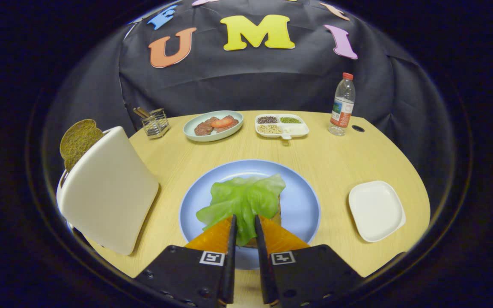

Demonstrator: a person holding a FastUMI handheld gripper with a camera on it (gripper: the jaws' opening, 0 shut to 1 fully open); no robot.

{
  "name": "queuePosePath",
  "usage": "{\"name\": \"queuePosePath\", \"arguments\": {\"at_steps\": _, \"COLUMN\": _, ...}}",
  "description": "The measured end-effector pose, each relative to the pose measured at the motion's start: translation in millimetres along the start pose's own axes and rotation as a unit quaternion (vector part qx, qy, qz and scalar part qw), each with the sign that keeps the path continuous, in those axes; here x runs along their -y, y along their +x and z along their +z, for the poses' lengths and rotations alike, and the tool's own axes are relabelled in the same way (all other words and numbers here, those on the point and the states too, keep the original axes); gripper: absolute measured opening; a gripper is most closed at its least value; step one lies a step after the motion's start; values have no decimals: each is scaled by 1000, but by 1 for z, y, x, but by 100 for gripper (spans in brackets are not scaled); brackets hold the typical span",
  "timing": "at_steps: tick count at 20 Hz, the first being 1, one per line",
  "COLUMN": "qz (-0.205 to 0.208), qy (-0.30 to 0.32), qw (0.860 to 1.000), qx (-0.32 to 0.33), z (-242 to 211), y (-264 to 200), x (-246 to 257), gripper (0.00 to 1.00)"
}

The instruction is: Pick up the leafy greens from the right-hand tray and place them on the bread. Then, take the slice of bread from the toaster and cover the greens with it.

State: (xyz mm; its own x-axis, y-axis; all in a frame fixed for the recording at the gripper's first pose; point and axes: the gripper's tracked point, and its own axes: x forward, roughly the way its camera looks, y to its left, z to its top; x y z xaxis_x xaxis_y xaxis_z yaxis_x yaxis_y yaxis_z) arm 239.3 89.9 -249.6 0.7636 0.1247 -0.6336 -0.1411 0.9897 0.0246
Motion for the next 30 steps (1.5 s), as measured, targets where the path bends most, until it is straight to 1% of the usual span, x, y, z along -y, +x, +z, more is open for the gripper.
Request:
{"name": "queuePosePath", "arguments": {"at_steps": 1, "qz": -2, "qy": 5, "qw": 1000, "qx": 1, "z": -1, "y": -1, "x": 2, "gripper": 30}}
{"name": "queuePosePath", "arguments": {"at_steps": 3, "qz": 1, "qy": 6, "qw": 1000, "qx": 8, "z": 1, "y": -5, "x": 1, "gripper": 55}}
{"name": "queuePosePath", "arguments": {"at_steps": 6, "qz": -10, "qy": 5, "qw": 1000, "qx": 27, "z": 8, "y": -16, "x": 6, "gripper": 92}}
{"name": "queuePosePath", "arguments": {"at_steps": 7, "qz": -9, "qy": 8, "qw": 999, "qx": 32, "z": 11, "y": -20, "x": 3, "gripper": 95}}
{"name": "queuePosePath", "arguments": {"at_steps": 11, "qz": -5, "qy": 14, "qw": 999, "qx": 51, "z": 26, "y": -46, "x": -3, "gripper": 96}}
{"name": "queuePosePath", "arguments": {"at_steps": 15, "qz": 2, "qy": 17, "qw": 996, "qx": 86, "z": 55, "y": -87, "x": -27, "gripper": 96}}
{"name": "queuePosePath", "arguments": {"at_steps": 18, "qz": 13, "qy": 21, "qw": 993, "qx": 119, "z": 81, "y": -122, "x": -56, "gripper": 96}}
{"name": "queuePosePath", "arguments": {"at_steps": 21, "qz": 37, "qy": 9, "qw": 988, "qx": 148, "z": 106, "y": -151, "x": -100, "gripper": 96}}
{"name": "queuePosePath", "arguments": {"at_steps": 24, "qz": 48, "qy": -10, "qw": 985, "qx": 164, "z": 123, "y": -161, "x": -146, "gripper": 96}}
{"name": "queuePosePath", "arguments": {"at_steps": 27, "qz": 61, "qy": -26, "qw": 985, "qx": 160, "z": 127, "y": -155, "x": -193, "gripper": 96}}
{"name": "queuePosePath", "arguments": {"at_steps": 30, "qz": 52, "qy": -36, "qw": 986, "qx": 154, "z": 129, "y": -138, "x": -220, "gripper": 96}}
